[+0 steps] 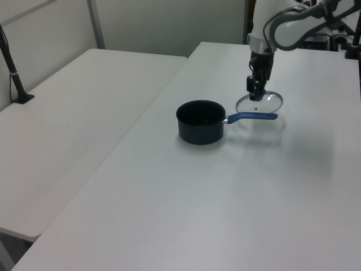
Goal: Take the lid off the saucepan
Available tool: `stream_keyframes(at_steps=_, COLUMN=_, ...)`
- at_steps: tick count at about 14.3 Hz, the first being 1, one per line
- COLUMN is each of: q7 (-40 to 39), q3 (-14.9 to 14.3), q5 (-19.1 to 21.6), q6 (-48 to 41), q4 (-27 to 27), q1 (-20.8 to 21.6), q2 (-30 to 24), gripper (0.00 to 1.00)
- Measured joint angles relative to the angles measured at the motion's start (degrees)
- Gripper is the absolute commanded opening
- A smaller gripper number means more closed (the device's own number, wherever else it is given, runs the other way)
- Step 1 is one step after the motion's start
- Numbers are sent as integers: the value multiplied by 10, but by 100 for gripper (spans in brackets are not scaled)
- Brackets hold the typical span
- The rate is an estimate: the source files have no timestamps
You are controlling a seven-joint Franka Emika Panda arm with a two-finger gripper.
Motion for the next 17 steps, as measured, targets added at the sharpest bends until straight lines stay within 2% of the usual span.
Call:
stream_keyframes(at_steps=3, q7=-2, q3=1, q5=0, q6=6, q4=-29, q1=17, q2=0, gripper=45)
stream_keyframes(at_steps=6, q7=1, q3=1, q5=0, q6=46, q4=-40, q1=23, q2=7, gripper=56)
stream_keyframes(at_steps=7, q7=1, q3=1, q5=0, q6=58, q4=-40, q1=23, q2=12, gripper=72)
stream_keyframes(at_steps=8, q7=1, q3=1, q5=-2, q6=60, q4=-40, q1=22, q2=14, gripper=100)
stream_keyframes(at_steps=12, q7=1, q3=-5, q5=-22, q6=45, q4=-33, q1=18, q2=25, gripper=100)
stream_keyframes(at_steps=17, q7=-16, q3=-10, q5=-23, q6=-154, q4=122, q1=18, q2=1, gripper=100)
